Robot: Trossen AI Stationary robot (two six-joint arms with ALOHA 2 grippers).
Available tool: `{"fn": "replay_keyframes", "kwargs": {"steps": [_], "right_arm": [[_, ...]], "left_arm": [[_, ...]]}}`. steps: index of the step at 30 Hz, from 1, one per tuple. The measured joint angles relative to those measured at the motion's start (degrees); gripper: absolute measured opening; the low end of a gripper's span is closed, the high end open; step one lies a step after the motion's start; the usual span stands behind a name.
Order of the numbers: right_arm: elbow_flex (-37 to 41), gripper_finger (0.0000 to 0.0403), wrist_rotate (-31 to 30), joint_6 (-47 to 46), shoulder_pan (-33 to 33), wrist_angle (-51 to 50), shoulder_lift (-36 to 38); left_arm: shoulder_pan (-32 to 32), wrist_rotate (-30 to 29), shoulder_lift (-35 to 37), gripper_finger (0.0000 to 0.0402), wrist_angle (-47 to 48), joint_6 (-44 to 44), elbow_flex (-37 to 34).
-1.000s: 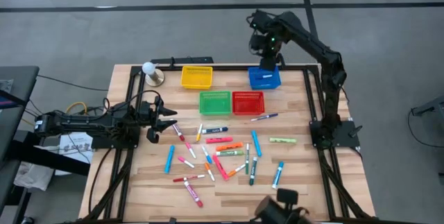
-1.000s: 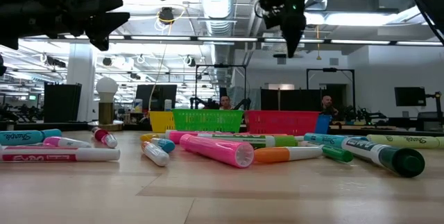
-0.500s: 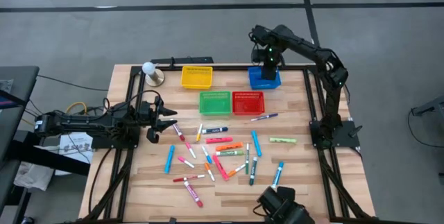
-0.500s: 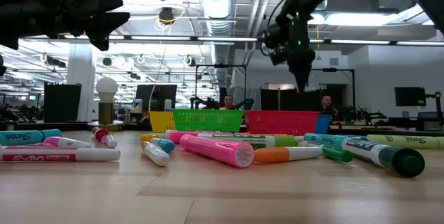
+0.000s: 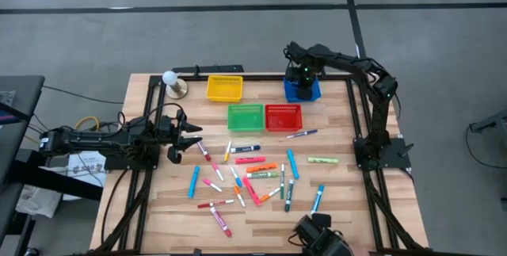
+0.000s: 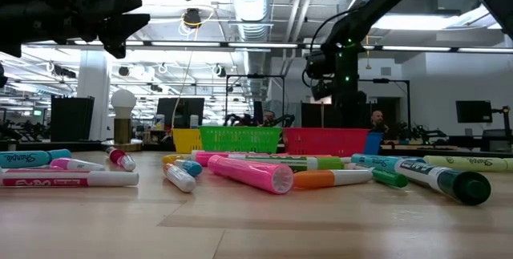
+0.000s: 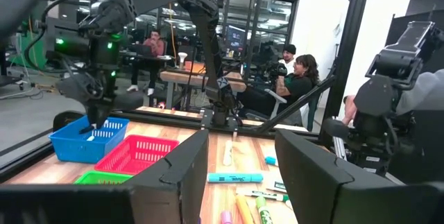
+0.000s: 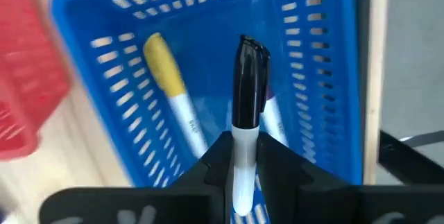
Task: Pick & Place Markers
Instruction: Put the black highlighter into the blue bin, then put the pink highlighter into the blue bin
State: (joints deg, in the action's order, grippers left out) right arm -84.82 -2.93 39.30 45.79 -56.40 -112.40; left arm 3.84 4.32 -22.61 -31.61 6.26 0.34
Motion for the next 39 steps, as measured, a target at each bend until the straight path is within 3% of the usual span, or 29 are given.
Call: {"fn": "replay_keyframes", "kwargs": {"steps": [21,33,39], "right_arm": [[6.56,0.0049,0.10,2.31,0.69,7.92,-0.37],[6.54,0.0120,-0.21,2.03,0.39,8.09,-0.37],[3.41,0.0122,-6.13,-3.31,-1.09,5.36,-0.23]], "left_arm": [[0.01,-0.01,-0.01,0.0167,-0.23,0.00,0.00],[0.02,0.00,-0.02,0.0167,-0.40,0.00,0.00],[0.00,0.00,-0.01,0.0167,-0.42,-0.02,0.00]]}}
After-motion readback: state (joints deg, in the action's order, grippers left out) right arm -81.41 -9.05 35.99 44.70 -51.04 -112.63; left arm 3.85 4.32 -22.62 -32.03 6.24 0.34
